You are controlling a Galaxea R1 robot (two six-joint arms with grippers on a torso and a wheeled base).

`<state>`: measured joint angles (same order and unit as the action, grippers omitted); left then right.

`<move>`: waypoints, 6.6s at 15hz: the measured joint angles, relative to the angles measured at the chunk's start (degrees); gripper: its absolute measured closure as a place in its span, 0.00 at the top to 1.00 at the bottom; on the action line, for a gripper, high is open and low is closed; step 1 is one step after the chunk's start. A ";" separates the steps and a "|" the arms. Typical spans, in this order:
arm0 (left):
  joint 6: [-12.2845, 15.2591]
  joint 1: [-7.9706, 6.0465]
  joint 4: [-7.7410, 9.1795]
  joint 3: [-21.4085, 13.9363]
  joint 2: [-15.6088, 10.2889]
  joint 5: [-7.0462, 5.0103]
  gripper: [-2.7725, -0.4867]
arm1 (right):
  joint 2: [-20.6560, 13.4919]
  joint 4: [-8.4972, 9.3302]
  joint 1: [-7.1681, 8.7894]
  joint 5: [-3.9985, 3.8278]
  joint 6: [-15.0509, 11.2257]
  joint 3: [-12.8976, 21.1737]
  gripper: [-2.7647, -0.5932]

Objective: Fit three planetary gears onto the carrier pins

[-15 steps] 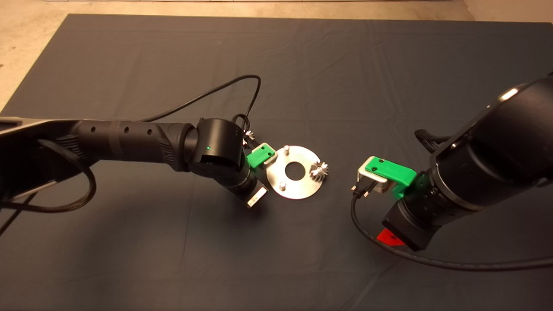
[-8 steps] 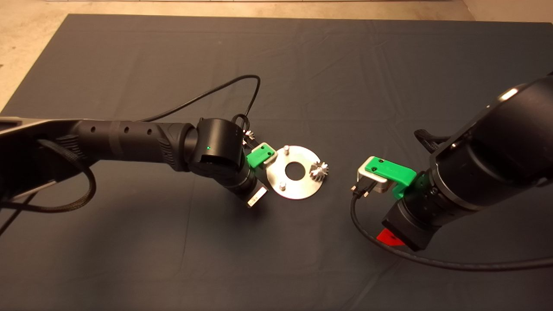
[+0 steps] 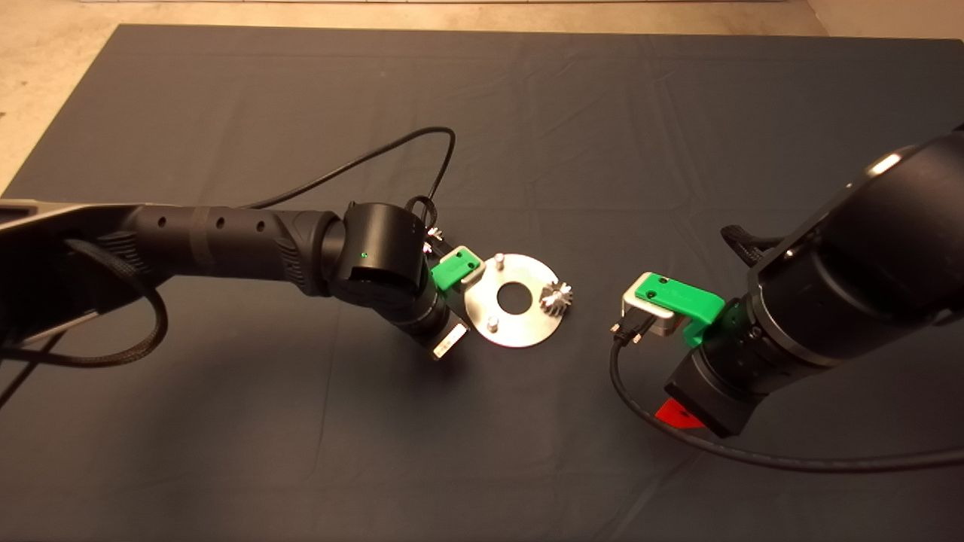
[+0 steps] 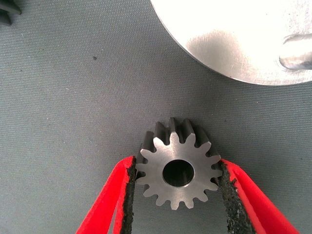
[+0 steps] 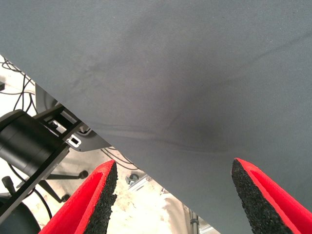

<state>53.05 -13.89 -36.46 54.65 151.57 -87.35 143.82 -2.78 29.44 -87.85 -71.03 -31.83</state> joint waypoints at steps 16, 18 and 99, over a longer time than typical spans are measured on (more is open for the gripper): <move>0.15 -3.20 3.41 -0.41 0.06 -0.11 0.15 | 0.02 0.02 0.00 0.00 0.00 -0.02 0.52; 0.17 -5.02 4.66 -0.44 0.61 -0.13 0.14 | 0.02 0.04 0.00 -0.02 0.00 -0.06 0.52; 6.47 -4.68 4.49 3.34 10.35 2.26 0.13 | 1.90 0.22 -0.01 0.00 0.00 -0.33 0.52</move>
<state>59.53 -18.57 -31.98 57.99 161.92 -85.09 145.73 -2.56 29.43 -87.85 -71.03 -32.16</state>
